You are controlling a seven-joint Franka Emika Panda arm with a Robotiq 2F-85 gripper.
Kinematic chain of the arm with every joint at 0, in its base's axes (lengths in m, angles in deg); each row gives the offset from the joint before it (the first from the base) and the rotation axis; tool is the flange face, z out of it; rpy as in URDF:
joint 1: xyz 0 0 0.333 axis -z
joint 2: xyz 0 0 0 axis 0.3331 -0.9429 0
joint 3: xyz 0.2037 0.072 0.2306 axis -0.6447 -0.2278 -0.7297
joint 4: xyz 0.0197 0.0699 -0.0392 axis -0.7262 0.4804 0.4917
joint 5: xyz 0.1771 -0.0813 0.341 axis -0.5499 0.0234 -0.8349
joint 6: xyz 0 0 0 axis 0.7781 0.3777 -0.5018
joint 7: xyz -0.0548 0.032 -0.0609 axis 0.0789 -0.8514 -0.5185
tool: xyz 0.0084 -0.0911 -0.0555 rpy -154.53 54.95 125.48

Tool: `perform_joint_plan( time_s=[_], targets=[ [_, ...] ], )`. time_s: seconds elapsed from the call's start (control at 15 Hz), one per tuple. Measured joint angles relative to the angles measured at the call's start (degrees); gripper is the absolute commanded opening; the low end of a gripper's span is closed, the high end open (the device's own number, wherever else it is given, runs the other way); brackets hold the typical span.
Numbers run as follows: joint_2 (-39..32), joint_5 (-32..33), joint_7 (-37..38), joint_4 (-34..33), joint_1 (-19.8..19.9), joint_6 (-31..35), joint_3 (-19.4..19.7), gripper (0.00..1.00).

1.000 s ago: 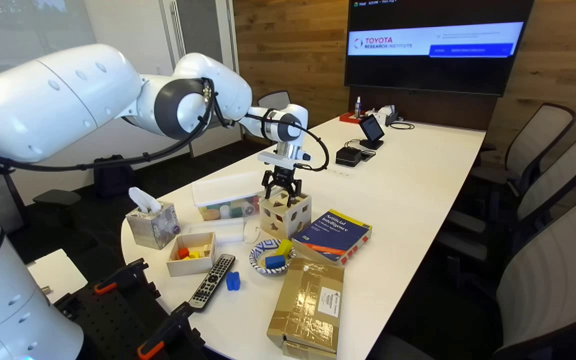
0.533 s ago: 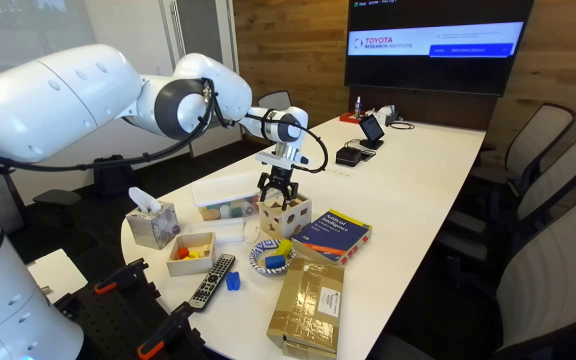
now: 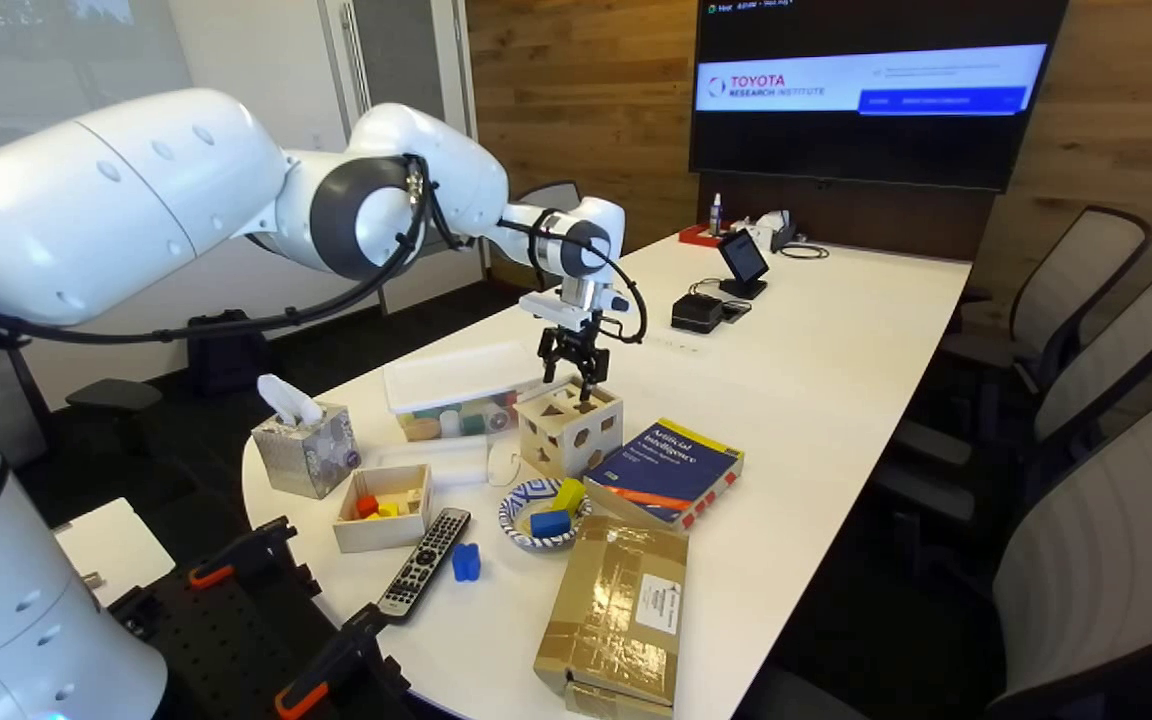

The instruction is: Open the lid on the cube

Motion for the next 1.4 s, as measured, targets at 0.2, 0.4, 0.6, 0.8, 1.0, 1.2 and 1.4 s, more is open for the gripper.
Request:
perform_joint_plan(
  time_s=[0.2, 0.4, 0.6, 0.8, 1.0, 1.2, 1.4],
  targets=[
    [-0.4, 0.4, 3.1, 0.0, -0.1, 3.1, 0.7, 1.00],
    [-0.8, 0.8, 5.9, 0.0, -0.9, 5.0, 1.8, 1.00],
    [-1.2, 1.8, 9.0, 0.1, -1.9, 6.1, 3.1, 1.00],
    [-1.2, 2.3, 10.7, 0.1, -2.7, 6.1, 3.8, 1.00],
    [-1.2, 2.3, 11.3, 0.3, -3.1, 6.1, 4.1, 1.00],
    [-1.2, 2.1, 11.3, 0.5, -3.1, 5.8, 4.0, 1.00],
    [-1.2, 1.4, 11.3, 0.6, -2.9, 4.3, 3.6, 1.00]
  ],
)
